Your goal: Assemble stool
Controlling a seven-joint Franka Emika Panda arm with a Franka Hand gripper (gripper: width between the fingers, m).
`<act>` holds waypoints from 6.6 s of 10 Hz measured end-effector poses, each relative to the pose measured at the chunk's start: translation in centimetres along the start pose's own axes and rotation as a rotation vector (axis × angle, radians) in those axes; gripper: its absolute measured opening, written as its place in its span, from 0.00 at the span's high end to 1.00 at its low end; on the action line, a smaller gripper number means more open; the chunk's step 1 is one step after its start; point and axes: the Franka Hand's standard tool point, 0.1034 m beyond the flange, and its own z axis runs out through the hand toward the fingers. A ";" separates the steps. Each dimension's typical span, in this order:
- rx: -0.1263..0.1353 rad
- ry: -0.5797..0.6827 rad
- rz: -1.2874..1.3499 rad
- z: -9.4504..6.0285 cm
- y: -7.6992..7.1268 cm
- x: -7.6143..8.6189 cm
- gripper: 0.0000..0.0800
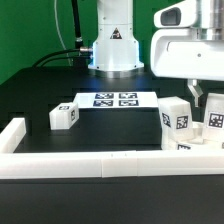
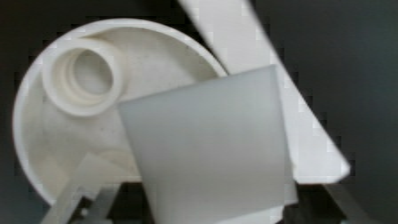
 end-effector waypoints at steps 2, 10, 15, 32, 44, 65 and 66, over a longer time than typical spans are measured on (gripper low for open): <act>0.001 -0.006 0.115 -0.1 -0.2 -0.2 0.57; 0.111 -0.060 1.025 0.2 -0.2 -0.2 0.57; 0.092 -0.079 0.782 -0.8 -0.9 -1.0 0.24; -0.025 0.080 -1.179 -2.0 -1.1 0.0 0.19; -0.240 0.045 -2.071 0.1 -1.3 0.6 0.33; -0.012 0.136 -0.170 -0.3 1.3 4.6 0.57; -0.013 0.136 -0.109 -0.3 1.6 4.7 0.57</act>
Offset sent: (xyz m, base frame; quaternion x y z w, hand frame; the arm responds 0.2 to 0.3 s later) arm 0.0000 0.0000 0.0000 0.0000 0.0000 0.1938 0.9810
